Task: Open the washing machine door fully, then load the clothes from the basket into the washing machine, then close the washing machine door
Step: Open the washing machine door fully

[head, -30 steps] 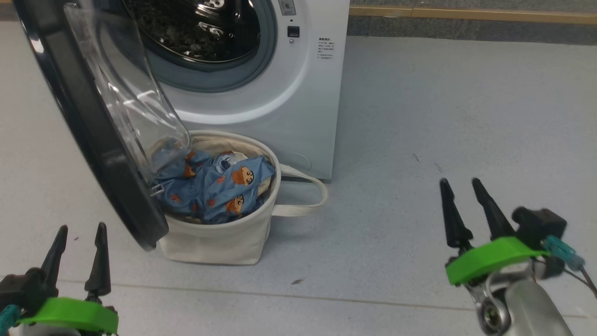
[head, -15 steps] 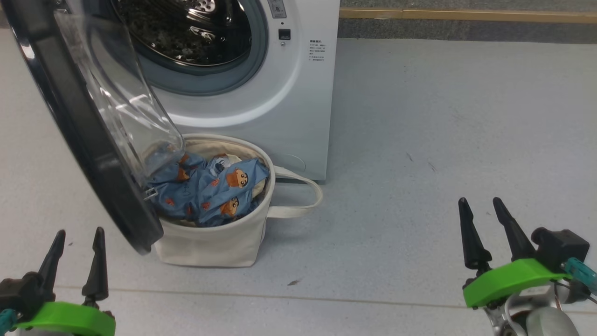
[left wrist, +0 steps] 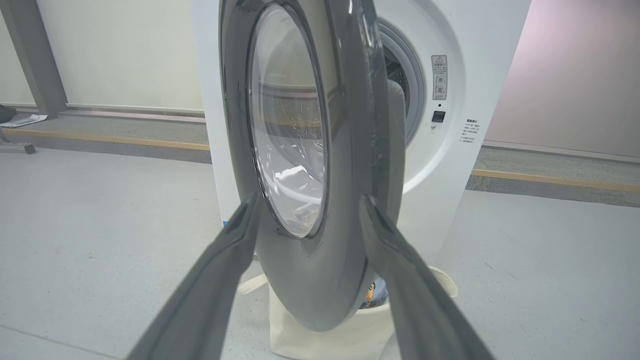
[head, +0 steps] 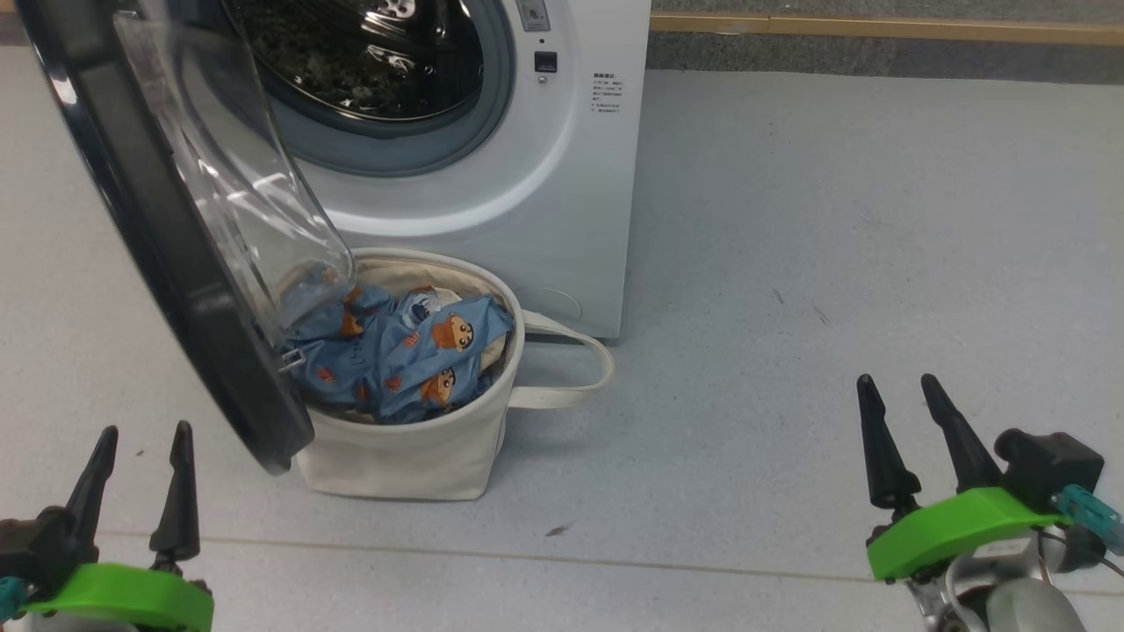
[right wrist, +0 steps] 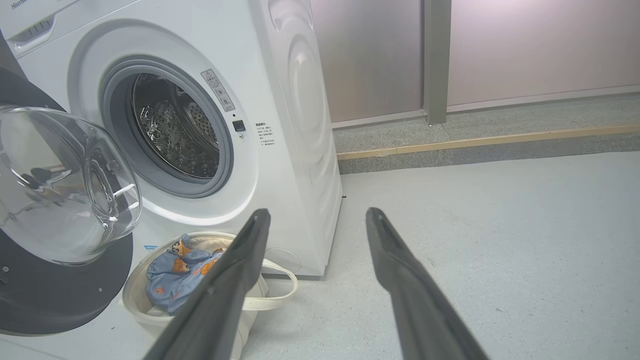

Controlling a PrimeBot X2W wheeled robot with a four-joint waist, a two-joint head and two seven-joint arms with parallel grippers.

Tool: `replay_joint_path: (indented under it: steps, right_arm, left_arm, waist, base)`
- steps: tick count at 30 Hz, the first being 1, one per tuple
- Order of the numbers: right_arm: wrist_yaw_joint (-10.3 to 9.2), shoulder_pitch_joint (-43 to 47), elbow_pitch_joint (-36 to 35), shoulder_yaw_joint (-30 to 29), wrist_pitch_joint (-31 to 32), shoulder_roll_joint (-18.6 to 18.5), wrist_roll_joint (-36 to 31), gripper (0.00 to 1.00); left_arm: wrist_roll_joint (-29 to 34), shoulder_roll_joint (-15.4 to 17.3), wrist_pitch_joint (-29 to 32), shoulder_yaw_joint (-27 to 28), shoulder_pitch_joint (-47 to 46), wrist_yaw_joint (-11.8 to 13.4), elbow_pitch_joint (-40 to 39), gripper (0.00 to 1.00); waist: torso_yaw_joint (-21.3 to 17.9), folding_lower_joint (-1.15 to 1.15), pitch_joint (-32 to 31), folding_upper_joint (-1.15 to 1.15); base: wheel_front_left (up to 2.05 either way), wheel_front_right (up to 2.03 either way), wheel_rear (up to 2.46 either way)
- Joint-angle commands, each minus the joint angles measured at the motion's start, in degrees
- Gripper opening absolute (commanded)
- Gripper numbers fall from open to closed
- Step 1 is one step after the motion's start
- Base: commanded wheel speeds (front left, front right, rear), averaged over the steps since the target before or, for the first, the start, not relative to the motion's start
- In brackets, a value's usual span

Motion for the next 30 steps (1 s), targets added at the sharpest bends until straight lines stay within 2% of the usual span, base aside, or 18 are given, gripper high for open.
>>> replay_joint_path:
  steps: [1, 2, 3, 4, 8, 13, 19, 21, 23, 26, 30]
  right_arm:
    - [0.06, -1.4, -1.7, 1.6, 0.1, -0.1, 0.3, 1.00]
    - [0.06, -1.4, -1.7, 1.7, 0.1, -0.1, 0.3, 1.00]
    - [0.06, -1.4, -1.6, 1.8, 0.1, -0.1, 0.3, 1.00]
    - [0.06, -1.5, -1.6, 1.8, 0.1, -0.1, 0.4, 1.00]
    - [0.06, -1.6, -1.4, 2.0, 0.0, -0.1, 0.5, 1.00]
    - [0.06, -1.6, -1.4, 1.5, -0.2, -0.1, 0.5, 1.00]
    - [0.06, -1.9, -1.6, 1.6, -0.3, -0.1, 0.5, 1.00]
    - [0.06, -1.9, -1.5, 1.7, -0.3, -0.1, 0.5, 1.00]
    - [0.06, -2.2, -1.3, 2.0, -0.5, -0.1, 0.6, 1.00]
    - [0.06, -2.8, -1.1, 2.6, -0.7, -0.1, 0.8, 1.00]
    - [0.06, -3.7, -0.8, 3.4, -1.1, -0.1, 1.0, 1.00]
  left_arm:
    - [-0.7, 2.6, 0.0, 2.4, -2.1, 0.2, -1.9, 1.00]
    - [-0.5, 2.8, 0.1, 2.4, -2.0, 0.4, -2.0, 1.00]
    - [-0.2, 3.0, 0.1, 2.3, -2.0, 0.5, -2.2, 0.84]
    - [-0.1, 3.2, 0.0, 2.4, -2.1, 0.6, -2.6, 0.00]
    - [0.6, 4.0, -0.2, 3.0, -2.4, 1.7, -5.4, 0.00]
    - [0.9, 4.8, 1.3, 3.7, -4.3, 3.3, -15.1, 0.00]
    - [-0.4, 4.6, 10.0, 2.4, -9.0, 6.3, -29.8, 0.00]
    - [-0.7, 4.2, 11.7, 1.5, -10.2, 6.7, -31.8, 0.00]
    - [-2.5, 2.0, 16.7, -1.8, -13.7, 7.5, -34.9, 0.00]
    - [-1.6, 0.6, 20.2, -5.0, -16.5, 8.7, -33.2, 0.00]
    - [-2.3, -2.8, 20.8, -7.6, -18.5, 9.5, -26.7, 0.00]
  waist:
    - [0.0, 0.00, -0.1, 0.00]
    - [0.0, 0.00, -0.1, 0.00]
    - [-0.1, 0.00, -0.1, 0.00]
    - [-0.1, 0.00, 0.0, 0.00]
    - [0.0, 0.00, 0.1, 0.00]
    - [0.5, 0.00, 0.5, 0.00]
    - [0.9, 0.00, 1.5, 0.00]
    - [0.9, 0.00, 1.6, 0.00]
    - [1.0, 0.00, 2.2, 0.00]
    - [0.4, 0.00, 2.8, 0.00]
    - [-0.7, 0.00, 3.8, 0.00]
  base:
    - [0.00, 0.00, 0.00]
    - [0.00, 0.00, 0.00]
    - [0.00, 0.00, 0.00]
    - [0.00, 0.00, 0.00]
    - [0.00, 0.00, 0.00]
    - [0.00, 0.00, 0.00]
    - [0.00, 0.00, 0.00]
    - [0.00, 0.00, 0.00]
    - [0.00, 0.00, 0.00]
    - [0.00, 0.00, 0.00]
    - [0.00, 0.00, 0.00]
